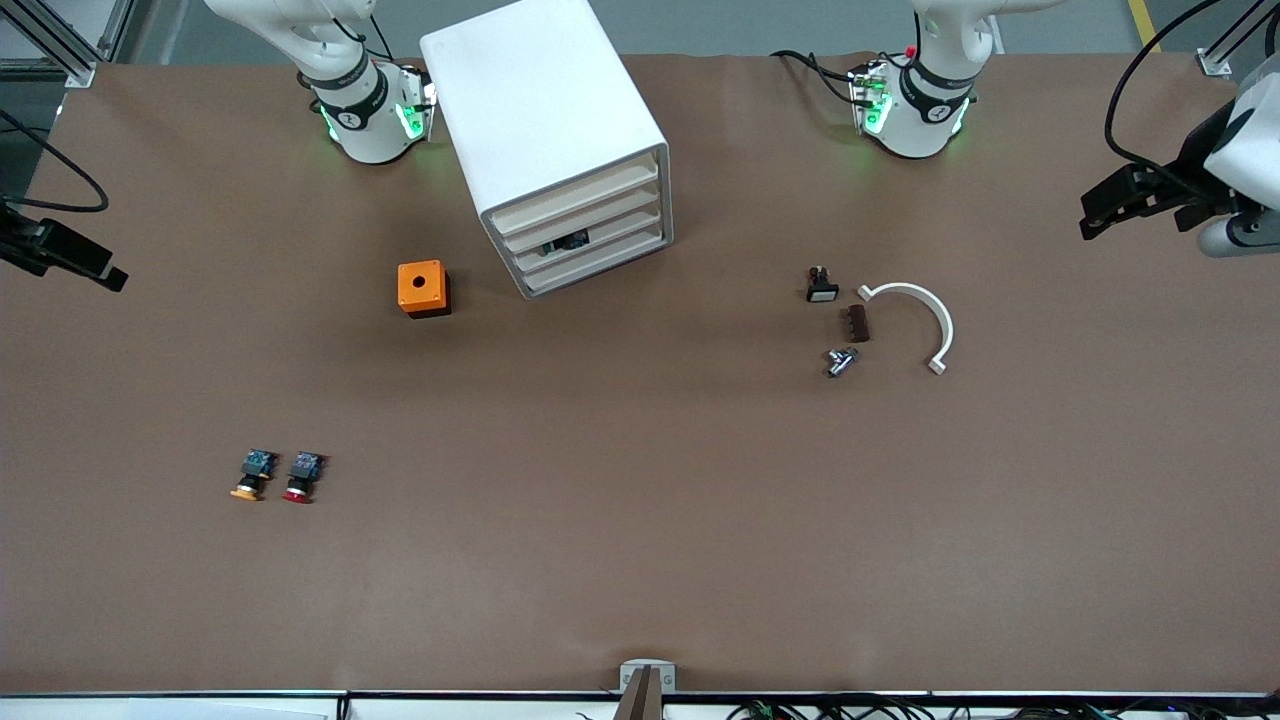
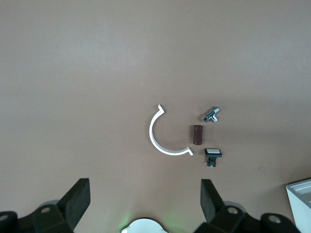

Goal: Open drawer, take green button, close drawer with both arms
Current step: 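Reach the left gripper toward the white cabinet's drawer handle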

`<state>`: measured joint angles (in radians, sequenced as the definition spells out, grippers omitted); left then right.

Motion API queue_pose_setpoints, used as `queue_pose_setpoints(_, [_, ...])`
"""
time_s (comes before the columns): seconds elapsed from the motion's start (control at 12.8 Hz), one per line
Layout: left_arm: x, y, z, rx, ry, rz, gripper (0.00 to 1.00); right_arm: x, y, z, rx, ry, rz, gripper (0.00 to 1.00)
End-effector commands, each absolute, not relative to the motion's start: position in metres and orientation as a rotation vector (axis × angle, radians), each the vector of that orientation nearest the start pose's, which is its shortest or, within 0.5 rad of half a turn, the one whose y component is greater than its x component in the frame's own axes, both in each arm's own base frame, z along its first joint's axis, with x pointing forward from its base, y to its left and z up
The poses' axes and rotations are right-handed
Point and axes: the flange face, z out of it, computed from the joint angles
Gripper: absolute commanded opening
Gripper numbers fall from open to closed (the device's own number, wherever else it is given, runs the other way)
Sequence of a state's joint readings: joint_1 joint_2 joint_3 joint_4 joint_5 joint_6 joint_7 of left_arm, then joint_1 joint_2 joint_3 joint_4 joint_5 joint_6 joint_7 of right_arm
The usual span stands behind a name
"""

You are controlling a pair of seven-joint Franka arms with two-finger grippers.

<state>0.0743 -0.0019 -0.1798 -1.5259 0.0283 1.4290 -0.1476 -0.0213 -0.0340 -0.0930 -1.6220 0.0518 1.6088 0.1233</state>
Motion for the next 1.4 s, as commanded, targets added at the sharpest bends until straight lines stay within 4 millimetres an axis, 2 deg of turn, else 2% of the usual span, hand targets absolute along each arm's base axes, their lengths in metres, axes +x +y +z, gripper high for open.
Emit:
queue_pose_setpoints(0.0, [0.558,-0.066,0.6,-3.094,-0.021,0.243,1.0,0.543,-0.058,0.627,-3.081,0.39,-0.032,1.0])
queue_pose_setpoints(0.16, [0.57,-0.096,0.568,-3.082,-0.047,0.303,1.0,0.543,-0.058,0.627,-3.083,0.391,-0.032,1.0])
queue_pose_setpoints(0.31, [0.581,-0.133,0.523,-3.038,-0.2,0.41,1.0,0.543,-0.06,0.626,-3.082,0.395,-0.03,1.0])
queue_pose_setpoints(0.39, [0.586,-0.147,0.508,-3.023,-0.281,0.442,1.0,0.543,-0.061,0.627,-3.084,0.396,-0.035,1.0])
queue_pose_setpoints(0.47, [0.587,-0.171,0.487,-2.987,-0.36,0.487,1.0,0.544,-0.062,0.628,-3.081,0.402,-0.047,1.0])
queue_pose_setpoints(0.62, [0.588,-0.203,0.454,-2.878,-0.701,0.554,1.0,0.544,-0.065,0.628,-3.069,0.413,-0.049,1.0])
queue_pose_setpoints(0.78, [0.584,-0.239,0.432,-2.776,-0.934,0.613,1.0,0.544,-0.065,0.633,-3.071,0.396,-0.059,1.0])
queue_pose_setpoints(1.09, [0.578,-0.284,0.368,-2.54,-1.235,0.781,1.0,0.542,-0.071,0.633,-3.084,0.345,-0.051,1.0])
queue_pose_setpoints(1.17, [0.572,-0.301,0.355,-2.458,-1.324,0.82,1.0,0.541,-0.072,0.632,-3.084,0.347,-0.037,1.0])
queue_pose_setpoints(1.25, [0.572,-0.307,0.334,-2.335,-1.463,0.877,1.0,0.54,-0.074,0.631,-3.085,0.354,-0.028,1.0])
queue_pose_setpoints(1.32, [0.571,-0.312,0.317,-2.248,-1.53,0.923,1.0,0.54,-0.075,0.631,-3.086,0.357,-0.023,1.0])
